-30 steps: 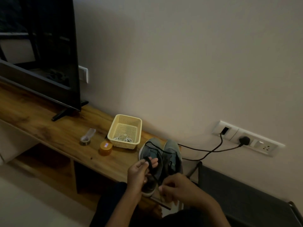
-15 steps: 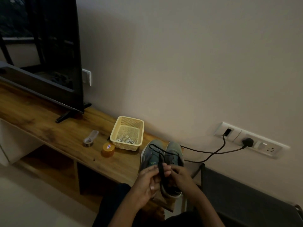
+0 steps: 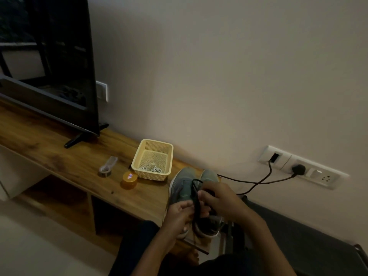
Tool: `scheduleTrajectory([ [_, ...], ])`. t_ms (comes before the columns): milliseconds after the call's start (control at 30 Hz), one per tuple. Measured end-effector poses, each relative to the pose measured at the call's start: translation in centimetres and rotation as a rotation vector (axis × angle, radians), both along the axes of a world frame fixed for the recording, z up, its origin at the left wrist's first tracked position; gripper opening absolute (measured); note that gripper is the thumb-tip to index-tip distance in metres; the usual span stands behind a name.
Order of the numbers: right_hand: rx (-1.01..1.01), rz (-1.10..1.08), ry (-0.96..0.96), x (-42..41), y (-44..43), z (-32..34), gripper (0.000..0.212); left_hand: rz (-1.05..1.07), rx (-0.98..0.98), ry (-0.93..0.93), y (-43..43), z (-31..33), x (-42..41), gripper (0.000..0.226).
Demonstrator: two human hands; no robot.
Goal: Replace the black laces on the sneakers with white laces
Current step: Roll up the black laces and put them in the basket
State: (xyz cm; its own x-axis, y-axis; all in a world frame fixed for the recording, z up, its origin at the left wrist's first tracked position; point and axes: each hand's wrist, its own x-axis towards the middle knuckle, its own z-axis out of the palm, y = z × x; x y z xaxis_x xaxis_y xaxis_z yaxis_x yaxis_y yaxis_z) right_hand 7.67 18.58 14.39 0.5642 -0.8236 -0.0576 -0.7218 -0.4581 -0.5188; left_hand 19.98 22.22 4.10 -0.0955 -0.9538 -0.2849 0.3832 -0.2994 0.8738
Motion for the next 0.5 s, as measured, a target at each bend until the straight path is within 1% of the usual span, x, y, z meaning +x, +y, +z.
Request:
scheduleTrajectory([
  [33, 0.001, -0.026, -0.037, -0.2, -0.9, -0.8, 0.019, -0.057, -0.003, 0.044, 0.0, -0.1, 0.0, 0.020],
  [67, 0.084, -0.067, -0.123, -0.4, -1.4, -1.7, 0.019, -0.076, 0.007, 0.124, 0.2, 0.1, 0.2, 0.022],
  [100, 0.216, -0.114, -0.241, -0.7, -1.6, -2.9, 0.018, -0.070, 0.025, 0.225, 0.3, 0.3, 0.4, 0.024],
  [133, 0.313, -0.162, -0.306, -1.0, -1.5, -4.1, 0.017, -0.049, 0.041, 0.338, 0.3, 0.7, 0.6, 0.026],
  [167, 0.358, -0.208, -0.319, -1.3, -1.2, -5.3, 0.018, -0.012, 0.047, 0.446, 0.3, 1.0, 0.8, 0.027],
  [200, 0.346, -0.234, -0.276, -1.8, -0.7, -6.7, 0.018, 0.037, 0.044, 0.538, 0.3, 1.3, 1.0, 0.029],
  [233, 0.364, -0.239, -0.268, -2.2, -0.2, -8.0, 0.019, 0.093, 0.039, 0.589, 0.1, 1.2, 1.3, 0.028],
  [300, 0.423, -0.234, -0.261, -2.8, 1.2, -9.3, 0.023, 0.228, 0.051, 0.598, -0.4, 0.5, 1.6, 0.025],
  [400, 0.424, -0.249, -0.279, -3.7, 3.1, -8.3, 0.022, 0.361, 0.070, 0.530, -0.7, -0.1, 1.8, 0.024],
  [433, 0.401, -0.234, -0.289, -3.9, 3.4, -7.5, 0.021, 0.379, 0.063, 0.473, -0.6, -0.3, 1.8, 0.023],
  [500, 0.317, -0.140, -0.235, -3.5, 3.8, -5.1, 0.021, 0.382, 0.044, 0.310, -0.4, -0.1, 1.6, 0.021],
])
